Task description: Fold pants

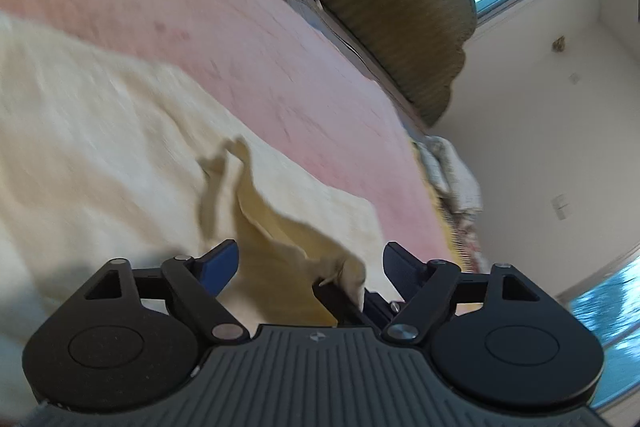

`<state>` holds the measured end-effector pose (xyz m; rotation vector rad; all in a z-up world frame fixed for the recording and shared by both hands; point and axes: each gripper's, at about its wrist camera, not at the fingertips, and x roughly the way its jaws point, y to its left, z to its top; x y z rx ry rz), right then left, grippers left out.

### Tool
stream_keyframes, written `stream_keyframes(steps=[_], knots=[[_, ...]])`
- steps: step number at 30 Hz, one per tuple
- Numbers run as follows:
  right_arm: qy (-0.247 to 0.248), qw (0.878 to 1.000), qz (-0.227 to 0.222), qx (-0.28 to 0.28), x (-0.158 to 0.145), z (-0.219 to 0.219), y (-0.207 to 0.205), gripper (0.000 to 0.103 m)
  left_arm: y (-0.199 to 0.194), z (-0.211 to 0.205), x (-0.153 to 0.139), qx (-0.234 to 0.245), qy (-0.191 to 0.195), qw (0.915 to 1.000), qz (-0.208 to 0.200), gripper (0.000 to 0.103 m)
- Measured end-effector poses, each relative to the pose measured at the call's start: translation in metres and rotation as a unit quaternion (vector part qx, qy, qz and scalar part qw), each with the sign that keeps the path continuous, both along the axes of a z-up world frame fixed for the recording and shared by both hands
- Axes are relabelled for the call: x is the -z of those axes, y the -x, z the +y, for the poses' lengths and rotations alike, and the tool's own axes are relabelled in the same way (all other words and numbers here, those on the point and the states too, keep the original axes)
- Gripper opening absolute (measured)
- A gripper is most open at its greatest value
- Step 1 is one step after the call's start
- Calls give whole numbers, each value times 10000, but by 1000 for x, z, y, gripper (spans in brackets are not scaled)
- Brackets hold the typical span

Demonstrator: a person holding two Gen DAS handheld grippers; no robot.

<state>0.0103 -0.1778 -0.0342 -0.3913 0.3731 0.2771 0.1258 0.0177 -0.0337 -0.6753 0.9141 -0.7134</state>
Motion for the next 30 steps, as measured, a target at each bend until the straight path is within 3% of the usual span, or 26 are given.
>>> stream_keyframes(steps=[2, 4, 5, 6, 9, 13, 16, 19, 21, 23, 26, 30], knots=[[-520, 9986, 104, -34, -13, -17, 0, 9, -9, -7, 12, 50, 393, 9986, 354, 81], [-707, 9973, 156, -137, -18, -25, 2, 9, -16, -14, 24, -59, 656, 9965, 506, 77], [-739, 9969, 188, -189, -19, -26, 4, 9, -20, -17, 29, -124, 691, 9959, 569, 64], [-738, 9967, 206, -252, -19, -26, 5, 9, -24, -21, 33, -141, 660, 9957, 638, 35], [-661, 9965, 338, -375, -13, -21, 3, 9, -29, -27, 42, -196, 538, 9952, 788, 5], [-620, 9945, 558, -634, -13, -23, 4, 11, -18, -24, 30, -342, -37, 9993, 158, 4], [-1627, 9827, 508, -732, -36, -61, 5, 12, -7, -16, 16, -372, -357, 9984, -246, 4], [-2193, 9750, 353, -21, -48, -103, 0, 12, 1, -16, 10, -306, -533, 9972, -417, 4], [-1897, 9782, 492, 692, -40, -118, -9, 12, 7, -19, 10, -262, -752, 9954, -535, 4], [-1585, 9753, 978, 1184, -24, -127, -19, 12, 10, -23, 13, -200, -979, 9930, -632, 4], [-1324, 9690, 1654, 1269, 5, -132, -17, 12, 9, -21, 27, -128, -1122, 9927, -431, 5], [-1226, 9714, 1520, 1352, 6, -132, -6, 19, 8, -19, 35, -180, -1178, 9920, -418, 6]])
